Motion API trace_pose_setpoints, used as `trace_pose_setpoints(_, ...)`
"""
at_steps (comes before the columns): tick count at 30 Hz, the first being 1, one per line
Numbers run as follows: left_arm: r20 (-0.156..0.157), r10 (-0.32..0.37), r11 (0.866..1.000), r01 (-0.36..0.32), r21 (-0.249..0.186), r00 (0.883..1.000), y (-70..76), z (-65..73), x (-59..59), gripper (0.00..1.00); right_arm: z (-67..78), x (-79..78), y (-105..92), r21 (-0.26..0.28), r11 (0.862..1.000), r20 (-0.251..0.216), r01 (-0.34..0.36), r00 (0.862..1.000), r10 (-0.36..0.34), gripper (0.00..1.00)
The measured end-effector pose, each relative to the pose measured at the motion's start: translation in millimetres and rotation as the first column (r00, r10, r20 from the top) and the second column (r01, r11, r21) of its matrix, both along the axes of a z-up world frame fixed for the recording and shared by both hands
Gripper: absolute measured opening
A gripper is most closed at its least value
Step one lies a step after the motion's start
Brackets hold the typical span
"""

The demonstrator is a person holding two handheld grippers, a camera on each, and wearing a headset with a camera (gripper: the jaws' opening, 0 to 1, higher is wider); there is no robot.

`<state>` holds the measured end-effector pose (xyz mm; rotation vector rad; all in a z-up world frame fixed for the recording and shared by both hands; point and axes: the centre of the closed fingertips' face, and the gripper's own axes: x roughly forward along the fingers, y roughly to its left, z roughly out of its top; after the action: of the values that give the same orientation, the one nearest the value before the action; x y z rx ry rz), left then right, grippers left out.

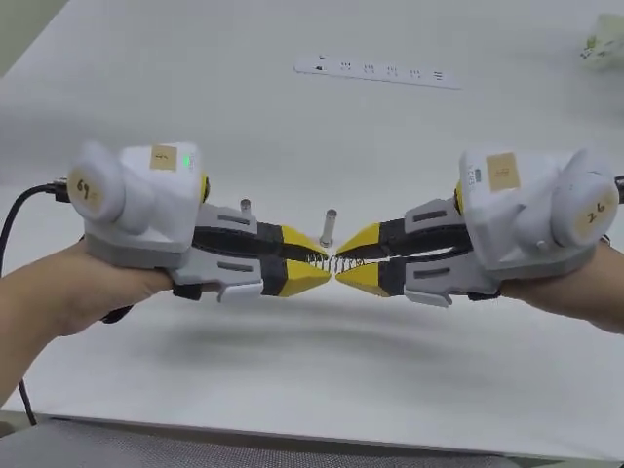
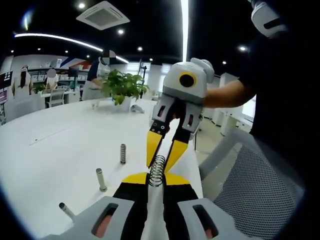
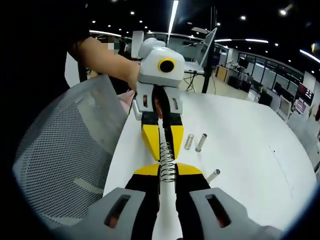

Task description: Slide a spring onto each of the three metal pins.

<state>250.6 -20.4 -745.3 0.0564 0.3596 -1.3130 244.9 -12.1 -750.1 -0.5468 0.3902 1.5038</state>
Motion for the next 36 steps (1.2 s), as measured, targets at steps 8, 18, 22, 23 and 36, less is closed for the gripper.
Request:
trace_pose_setpoints(8,-0.013,-0.006,1.000,0.006,-0.005,1.000,-0.3,1.2,-2.5,0.02,-0.6,0.1,-1.4,0.002,1.000,-0.022,0.001,1.000,-0.001,0.10)
trace_pose_setpoints(18,-0.026,-0.016,1.000,0.016,-0.009,1.000,-0.8,1.7,-5.2,0.02,-3.3,0.8,-14.2,0.024,0.999,-0.095,0.035,0.995,-0.033,0.09)
trace_pose_setpoints(22,-0.021,-0.022,1.000,0.022,-0.007,1.000,-0.6,2.1,-6.6,0.02,-5.1,-0.4,-12.4,0.019,0.999,-0.095,0.029,0.995,-0.027,0.08)
trace_pose_setpoints(23,-0.021,-0.021,1.000,0.021,-0.001,1.000,0.1,1.2,-6.6,0.02,-5.3,-0.4,-12.1,0.020,0.999,-0.097,0.031,0.995,-0.029,0.09)
trace_pose_setpoints(36,-0.037,-0.011,1.000,0.011,-0.004,0.999,1.2,-2.5,-6.1,0.02,15.1,-1.7,-9.9,0.035,0.999,-0.085,0.020,0.996,-0.017,0.07)
